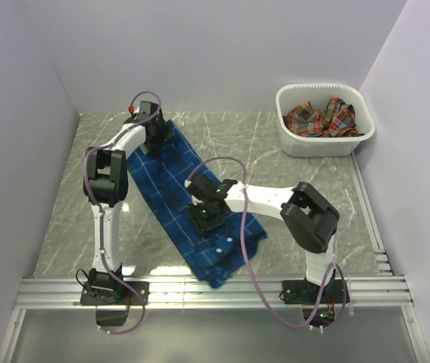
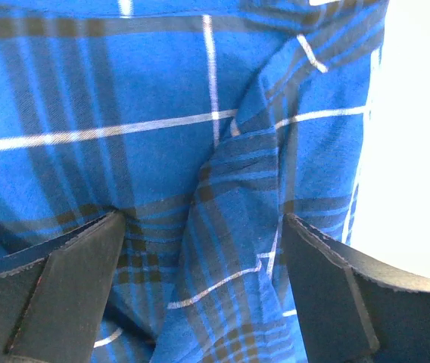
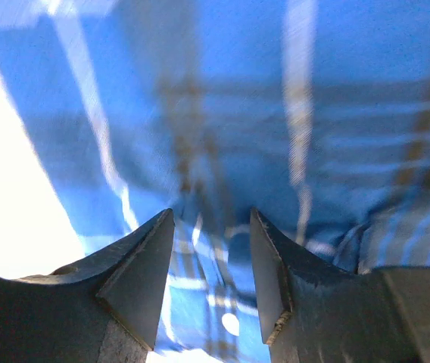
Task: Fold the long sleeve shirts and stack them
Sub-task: Fold the shirt
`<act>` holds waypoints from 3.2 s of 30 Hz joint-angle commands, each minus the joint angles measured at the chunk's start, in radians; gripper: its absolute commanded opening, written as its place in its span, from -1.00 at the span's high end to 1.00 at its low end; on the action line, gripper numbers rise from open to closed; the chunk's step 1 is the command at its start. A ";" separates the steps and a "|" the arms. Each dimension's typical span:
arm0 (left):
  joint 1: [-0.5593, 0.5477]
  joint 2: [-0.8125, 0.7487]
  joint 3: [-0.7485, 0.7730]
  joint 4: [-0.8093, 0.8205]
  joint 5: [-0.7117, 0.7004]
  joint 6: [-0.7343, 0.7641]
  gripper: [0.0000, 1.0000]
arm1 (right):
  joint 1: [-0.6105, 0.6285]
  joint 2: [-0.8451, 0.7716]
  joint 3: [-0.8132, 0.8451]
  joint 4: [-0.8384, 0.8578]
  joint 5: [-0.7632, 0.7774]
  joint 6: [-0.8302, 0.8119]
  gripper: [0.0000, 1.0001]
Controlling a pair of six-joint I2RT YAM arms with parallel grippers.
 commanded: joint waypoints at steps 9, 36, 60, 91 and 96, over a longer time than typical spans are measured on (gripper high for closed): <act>0.034 -0.217 0.099 0.131 0.006 0.101 -0.99 | 0.018 -0.169 0.063 0.007 0.156 -0.088 -0.06; -0.084 -0.267 -0.363 0.020 -0.108 -0.023 -0.97 | -0.011 -0.145 -0.159 0.041 0.086 -0.100 -0.01; -0.081 -0.472 -0.205 -0.007 -0.136 0.040 -0.99 | -0.013 -0.224 0.026 -0.021 0.199 -0.027 -0.06; -0.084 -1.329 -1.359 -0.136 0.346 -0.264 -0.88 | -0.300 -0.393 -0.529 0.353 -0.235 0.312 -0.42; -0.095 -1.313 -1.383 -0.092 0.360 -0.272 -0.78 | -0.298 -0.365 -0.527 0.381 -0.265 0.323 -0.41</act>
